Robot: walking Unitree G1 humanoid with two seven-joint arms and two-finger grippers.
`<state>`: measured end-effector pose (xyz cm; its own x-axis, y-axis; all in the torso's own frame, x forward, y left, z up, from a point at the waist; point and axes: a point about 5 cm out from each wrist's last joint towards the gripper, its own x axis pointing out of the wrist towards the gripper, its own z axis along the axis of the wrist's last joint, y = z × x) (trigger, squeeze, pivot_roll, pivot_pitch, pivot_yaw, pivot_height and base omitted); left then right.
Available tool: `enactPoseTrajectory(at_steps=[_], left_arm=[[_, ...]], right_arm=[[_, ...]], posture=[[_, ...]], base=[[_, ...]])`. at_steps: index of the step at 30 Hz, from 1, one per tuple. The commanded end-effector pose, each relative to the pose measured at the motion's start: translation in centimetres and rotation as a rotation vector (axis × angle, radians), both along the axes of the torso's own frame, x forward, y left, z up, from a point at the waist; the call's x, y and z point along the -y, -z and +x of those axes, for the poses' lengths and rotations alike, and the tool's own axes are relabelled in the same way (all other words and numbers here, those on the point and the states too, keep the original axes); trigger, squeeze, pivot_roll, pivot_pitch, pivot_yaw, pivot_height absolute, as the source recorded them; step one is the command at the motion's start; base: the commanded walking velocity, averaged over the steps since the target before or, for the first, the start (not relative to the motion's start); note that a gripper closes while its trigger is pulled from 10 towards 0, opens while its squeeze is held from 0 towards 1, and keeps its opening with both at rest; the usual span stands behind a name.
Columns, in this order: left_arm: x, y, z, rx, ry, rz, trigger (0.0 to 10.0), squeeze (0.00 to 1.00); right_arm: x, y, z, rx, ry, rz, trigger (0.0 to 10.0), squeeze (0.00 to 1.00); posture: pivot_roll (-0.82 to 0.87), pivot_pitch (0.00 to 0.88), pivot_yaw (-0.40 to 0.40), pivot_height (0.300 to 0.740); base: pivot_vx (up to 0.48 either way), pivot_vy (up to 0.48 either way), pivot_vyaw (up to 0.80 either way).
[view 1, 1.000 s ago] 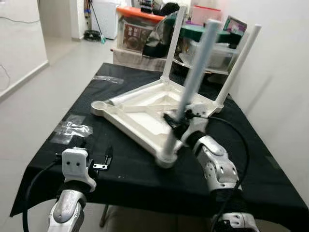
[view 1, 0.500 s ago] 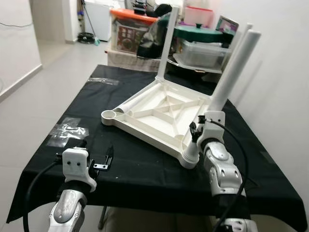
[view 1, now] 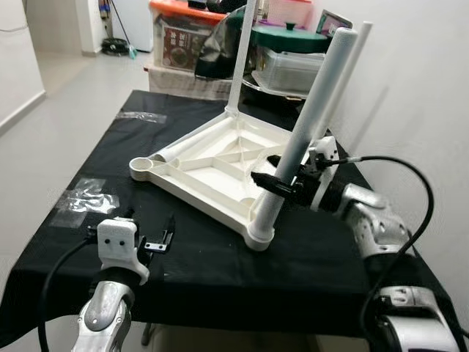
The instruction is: Building children table
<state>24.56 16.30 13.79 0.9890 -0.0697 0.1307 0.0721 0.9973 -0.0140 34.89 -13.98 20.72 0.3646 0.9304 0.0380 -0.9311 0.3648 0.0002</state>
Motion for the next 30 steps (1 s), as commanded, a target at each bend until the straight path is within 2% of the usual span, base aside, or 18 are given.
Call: enactPoseTrajectory(at_steps=[1,4,7,8,9,10,11,12,13,15,17,19,20,22,23,25,26,30], left_arm=[[0.0,0.3,0.1,-0.009,-0.003,0.005,10.0,0.0],[-0.1,0.2,0.0,-0.008,-0.008,0.007,10.0,0.0],[-0.1,0.2,0.0,-0.008,-0.008,0.007,10.0,0.0],[-0.2,0.2,-0.1,-0.008,-0.013,0.009,10.0,0.0],[-0.2,0.3,-0.3,-0.014,-0.012,0.009,10.0,0.0],[-0.2,0.3,-0.3,-0.014,-0.012,0.009,10.0,0.0],[-0.1,0.5,-0.4,-0.02,-0.007,0.008,10.0,0.0],[-0.1,0.5,-0.5,-0.025,-0.003,0.007,10.0,0.0],[0.1,0.7,-0.6,-0.032,0.005,0.007,10.0,0.0],[0.1,0.7,-0.6,-0.032,0.005,0.007,10.0,0.0],[0.0,0.7,-0.7,-0.032,-0.004,0.009,10.0,0.0],[0.0,0.7,-0.7,-0.032,-0.004,0.009,10.0,0.0],[-0.4,0.7,-0.8,-0.033,-0.019,0.009,10.0,0.0],[-0.4,0.7,-0.8,-0.033,-0.022,0.009,10.0,0.0],[-0.2,0.7,-0.7,-0.035,-0.01,0.011,10.0,0.0],[0.1,0.8,-0.6,-0.037,0.005,0.012,10.0,0.0],[0.1,0.8,-0.6,-0.037,0.006,0.012,10.0,0.0],[0.0,0.7,-0.5,-0.033,0.001,0.011,10.0,0.0]], right_arm=[[-2.7,1.2,-0.9,-0.023,-0.186,-0.016,0.2,0.0],[-3.8,1.8,-0.8,-0.03,-0.173,-0.022,0.0,0.0],[-3.8,1.8,-0.8,-0.03,-0.173,-0.022,0.0,0.0],[-4.7,2.3,0.2,-0.034,-0.021,-0.028,0.0,0.0],[-4.3,3.1,1.4,-0.083,0.245,-0.026,0.0,0.0],[-4.3,3.1,1.4,-0.083,0.245,-0.026,0.0,0.0],[-2.8,4.0,2.4,-0.141,0.569,-0.032,0.0,0.0],[-1.4,4.7,2.7,-0.184,0.777,-0.042,0.0,0.0],[4.0,7.4,1.8,-0.295,1.277,-0.18,0.0,0.0],[4.0,7.4,1.8,-0.295,1.277,-0.18,0.0,0.0],[7.6,8.8,-0.4,-0.329,1.572,-0.263,0.0,0.0],[7.6,8.8,-0.4,-0.329,1.572,-0.263,0.0,0.0],[7.8,8.8,-1.9,-0.326,1.644,-0.26,0.0,0.0],[7.5,8.7,-2.2,-0.328,1.645,-0.256,0.0,0.0],[6.1,8.1,-1.7,-0.295,1.564,-0.219,10.0,0.0],[4.2,6.7,-0.8,-0.231,1.451,-0.125,10.0,0.0],[3.6,5.7,-0.3,-0.18,1.425,-0.083,10.0,1.0],[3.0,4.0,0.6,-0.145,1.408,-0.015,10.0,1.0]], posture=[[0.12,0.0,-0.215,0.74],[0.13,0.0,-0.218,0.74],[0.13,0.0,-0.218,0.74],[0.13,0.0,-0.217,0.74],[0.11,0.0,-0.199,0.74],[0.11,0.0,-0.199,0.74],[0.1,0.0,-0.192,0.74],[0.1,0.0,-0.192,0.74],[0.1,0.0,-0.196,0.74],[0.1,0.0,-0.196,0.74],[0.11,0.0,-0.195,0.74],[0.11,0.0,-0.195,0.74],[0.1,0.0,-0.187,0.74],[0.1,0.0,-0.187,0.74],[0.09,0.0,-0.177,0.74],[0.08,0.0,-0.18,0.74],[0.08,0.0,-0.181,0.74],[0.09,0.0,-0.188,0.74]], base=[[0.0,0.0,0.0],[0.0,0.0,0.0],[0.0,0.0,0.0],[0.0,0.0,0.0],[0.0,0.0,0.0],[0.0,0.0,0.0],[0.0,0.0,0.0],[0.0,0.0,0.0],[0.0,0.0,0.0],[0.0,0.0,0.0],[0.0,0.0,0.0],[0.0,0.0,0.0],[0.0,0.0,0.0],[0.0,0.0,0.0],[0.0,0.0,0.0],[0.0,0.0,0.0],[0.0,0.0,0.0],[0.0,0.0,0.0]])
